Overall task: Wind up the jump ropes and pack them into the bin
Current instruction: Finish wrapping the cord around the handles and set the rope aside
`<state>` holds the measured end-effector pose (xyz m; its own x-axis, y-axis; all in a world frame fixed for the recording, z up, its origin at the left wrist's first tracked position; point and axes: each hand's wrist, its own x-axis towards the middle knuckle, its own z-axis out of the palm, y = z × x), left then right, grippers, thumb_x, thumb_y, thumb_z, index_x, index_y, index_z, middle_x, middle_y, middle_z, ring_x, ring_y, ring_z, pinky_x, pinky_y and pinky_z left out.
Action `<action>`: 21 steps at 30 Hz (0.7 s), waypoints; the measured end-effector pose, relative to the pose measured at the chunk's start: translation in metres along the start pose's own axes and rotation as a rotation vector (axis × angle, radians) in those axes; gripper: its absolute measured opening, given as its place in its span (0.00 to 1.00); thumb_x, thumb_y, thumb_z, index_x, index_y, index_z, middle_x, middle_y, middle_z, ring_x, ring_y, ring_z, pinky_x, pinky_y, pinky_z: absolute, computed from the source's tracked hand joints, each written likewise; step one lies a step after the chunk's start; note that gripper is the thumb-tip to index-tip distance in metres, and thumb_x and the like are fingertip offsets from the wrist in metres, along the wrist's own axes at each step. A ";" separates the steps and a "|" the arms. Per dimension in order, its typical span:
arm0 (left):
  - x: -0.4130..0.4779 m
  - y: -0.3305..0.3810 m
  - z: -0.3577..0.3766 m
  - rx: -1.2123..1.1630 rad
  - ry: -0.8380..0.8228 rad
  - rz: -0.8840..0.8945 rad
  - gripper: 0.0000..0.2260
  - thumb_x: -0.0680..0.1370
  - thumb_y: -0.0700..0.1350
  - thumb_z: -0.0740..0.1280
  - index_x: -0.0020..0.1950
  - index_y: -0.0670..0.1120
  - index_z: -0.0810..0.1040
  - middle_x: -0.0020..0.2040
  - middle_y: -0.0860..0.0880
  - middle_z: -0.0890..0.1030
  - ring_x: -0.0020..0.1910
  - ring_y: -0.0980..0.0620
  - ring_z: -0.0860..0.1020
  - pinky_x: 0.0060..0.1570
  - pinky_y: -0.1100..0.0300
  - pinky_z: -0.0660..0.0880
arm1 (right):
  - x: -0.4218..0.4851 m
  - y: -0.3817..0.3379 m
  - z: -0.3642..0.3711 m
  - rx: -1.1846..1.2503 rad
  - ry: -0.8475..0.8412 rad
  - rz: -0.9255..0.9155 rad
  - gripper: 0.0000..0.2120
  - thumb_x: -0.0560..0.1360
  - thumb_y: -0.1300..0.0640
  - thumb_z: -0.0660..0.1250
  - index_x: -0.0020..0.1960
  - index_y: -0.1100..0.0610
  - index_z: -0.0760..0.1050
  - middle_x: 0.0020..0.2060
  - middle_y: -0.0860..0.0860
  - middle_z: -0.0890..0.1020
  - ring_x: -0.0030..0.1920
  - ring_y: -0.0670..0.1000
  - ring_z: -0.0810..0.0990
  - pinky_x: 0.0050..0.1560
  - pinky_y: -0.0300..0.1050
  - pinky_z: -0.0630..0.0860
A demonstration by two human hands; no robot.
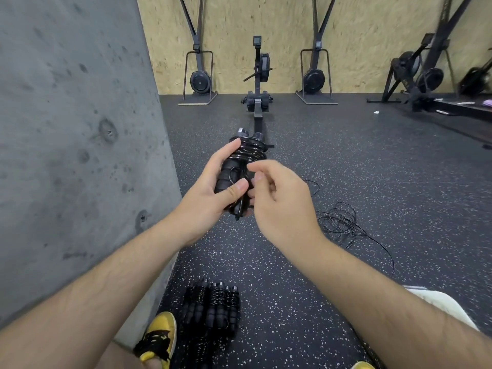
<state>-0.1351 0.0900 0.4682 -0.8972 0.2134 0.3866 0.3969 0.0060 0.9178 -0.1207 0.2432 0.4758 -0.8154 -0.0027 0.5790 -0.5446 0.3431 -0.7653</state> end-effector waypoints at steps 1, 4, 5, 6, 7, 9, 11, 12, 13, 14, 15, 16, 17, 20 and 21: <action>-0.001 0.000 -0.001 0.015 -0.019 -0.006 0.29 0.79 0.47 0.70 0.76 0.63 0.65 0.74 0.52 0.73 0.74 0.49 0.72 0.74 0.39 0.66 | 0.002 -0.001 -0.003 -0.030 -0.041 -0.002 0.09 0.80 0.54 0.61 0.56 0.44 0.77 0.43 0.46 0.80 0.43 0.48 0.82 0.48 0.53 0.80; -0.003 -0.001 -0.004 0.082 -0.077 -0.035 0.29 0.79 0.44 0.70 0.77 0.60 0.65 0.73 0.54 0.74 0.72 0.51 0.73 0.74 0.42 0.67 | 0.006 -0.006 -0.014 -0.220 -0.145 -0.101 0.13 0.78 0.55 0.64 0.58 0.42 0.79 0.35 0.46 0.79 0.37 0.46 0.77 0.46 0.49 0.78; -0.004 -0.002 -0.005 0.105 -0.099 -0.052 0.30 0.79 0.42 0.69 0.78 0.59 0.65 0.72 0.53 0.75 0.71 0.51 0.74 0.74 0.44 0.68 | 0.007 -0.008 -0.017 -0.281 -0.179 -0.127 0.13 0.77 0.56 0.65 0.58 0.43 0.81 0.34 0.46 0.79 0.36 0.46 0.76 0.46 0.48 0.78; -0.005 -0.003 -0.005 0.123 -0.126 -0.068 0.30 0.79 0.40 0.69 0.78 0.58 0.64 0.70 0.51 0.77 0.69 0.52 0.75 0.73 0.46 0.70 | 0.008 -0.010 -0.019 -0.324 -0.221 -0.138 0.13 0.77 0.56 0.66 0.58 0.43 0.82 0.34 0.46 0.80 0.36 0.47 0.76 0.45 0.47 0.77; -0.005 -0.003 -0.006 0.139 -0.151 -0.085 0.31 0.80 0.37 0.70 0.78 0.57 0.65 0.69 0.50 0.78 0.67 0.53 0.76 0.71 0.49 0.71 | 0.010 -0.010 -0.021 -0.358 -0.267 -0.143 0.13 0.77 0.56 0.66 0.58 0.44 0.82 0.34 0.47 0.82 0.36 0.47 0.77 0.45 0.46 0.77; -0.007 -0.004 -0.006 0.160 -0.194 -0.113 0.31 0.80 0.33 0.68 0.77 0.56 0.65 0.67 0.51 0.79 0.66 0.55 0.76 0.70 0.55 0.72 | 0.013 -0.010 -0.023 -0.447 -0.339 -0.163 0.12 0.78 0.54 0.65 0.57 0.46 0.83 0.37 0.47 0.83 0.39 0.49 0.78 0.45 0.46 0.76; -0.009 -0.005 -0.004 0.175 -0.218 -0.133 0.32 0.79 0.30 0.67 0.77 0.54 0.65 0.66 0.55 0.79 0.66 0.57 0.76 0.69 0.59 0.72 | 0.016 -0.006 -0.023 -0.541 -0.374 -0.233 0.10 0.78 0.54 0.64 0.56 0.49 0.83 0.39 0.48 0.83 0.41 0.52 0.79 0.46 0.48 0.76; -0.008 -0.005 -0.004 0.176 -0.224 -0.139 0.32 0.79 0.30 0.67 0.78 0.54 0.65 0.66 0.57 0.79 0.67 0.58 0.76 0.69 0.60 0.71 | 0.017 -0.004 -0.022 -0.587 -0.383 -0.287 0.10 0.79 0.54 0.63 0.55 0.51 0.82 0.40 0.49 0.83 0.42 0.53 0.79 0.46 0.50 0.76; -0.007 -0.005 -0.004 0.171 -0.231 -0.145 0.32 0.79 0.30 0.68 0.78 0.54 0.65 0.67 0.57 0.78 0.67 0.58 0.75 0.68 0.60 0.71 | 0.018 -0.001 -0.021 -0.630 -0.382 -0.345 0.10 0.79 0.54 0.62 0.54 0.52 0.82 0.41 0.50 0.82 0.42 0.54 0.79 0.45 0.51 0.76; -0.006 -0.005 -0.005 0.169 -0.239 -0.145 0.33 0.79 0.31 0.69 0.78 0.54 0.64 0.68 0.57 0.77 0.68 0.58 0.75 0.69 0.59 0.71 | 0.018 0.001 -0.020 -0.666 -0.366 -0.403 0.10 0.79 0.54 0.62 0.53 0.53 0.82 0.43 0.50 0.82 0.42 0.55 0.80 0.43 0.52 0.77; -0.005 -0.004 -0.006 0.177 -0.249 -0.139 0.34 0.78 0.33 0.70 0.79 0.56 0.63 0.70 0.56 0.76 0.68 0.57 0.74 0.69 0.58 0.71 | 0.018 0.004 -0.020 -0.694 -0.339 -0.462 0.10 0.78 0.54 0.62 0.52 0.54 0.81 0.44 0.50 0.82 0.40 0.56 0.80 0.39 0.52 0.77; -0.004 -0.003 -0.008 0.194 -0.262 -0.131 0.36 0.78 0.36 0.72 0.79 0.59 0.61 0.71 0.58 0.75 0.68 0.57 0.74 0.69 0.59 0.71 | 0.018 0.007 -0.021 -0.709 -0.306 -0.513 0.09 0.78 0.55 0.63 0.50 0.55 0.81 0.44 0.51 0.81 0.38 0.56 0.80 0.35 0.50 0.77; -0.003 -0.002 -0.008 0.207 -0.277 -0.131 0.37 0.77 0.39 0.73 0.79 0.61 0.59 0.71 0.61 0.73 0.67 0.58 0.74 0.68 0.60 0.71 | 0.018 0.009 -0.023 -0.721 -0.281 -0.547 0.08 0.77 0.55 0.63 0.49 0.56 0.80 0.44 0.51 0.80 0.35 0.56 0.79 0.31 0.48 0.76; -0.003 -0.003 -0.010 0.161 -0.289 -0.214 0.41 0.75 0.43 0.74 0.80 0.64 0.55 0.65 0.56 0.78 0.57 0.60 0.80 0.56 0.63 0.76 | 0.019 0.016 -0.026 -0.763 -0.273 -0.576 0.09 0.76 0.53 0.62 0.47 0.57 0.78 0.41 0.52 0.79 0.30 0.56 0.78 0.27 0.43 0.69; -0.003 -0.004 -0.011 0.131 -0.291 -0.257 0.41 0.75 0.42 0.75 0.79 0.63 0.56 0.59 0.53 0.81 0.51 0.58 0.81 0.51 0.61 0.78 | 0.019 0.017 -0.026 -0.768 -0.278 -0.575 0.11 0.76 0.52 0.60 0.47 0.57 0.78 0.40 0.53 0.78 0.29 0.56 0.77 0.27 0.43 0.68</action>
<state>-0.1358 0.0785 0.4640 -0.8855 0.4562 0.0876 0.2056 0.2158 0.9546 -0.1405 0.2735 0.4814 -0.5386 -0.5450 0.6426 -0.6759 0.7348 0.0566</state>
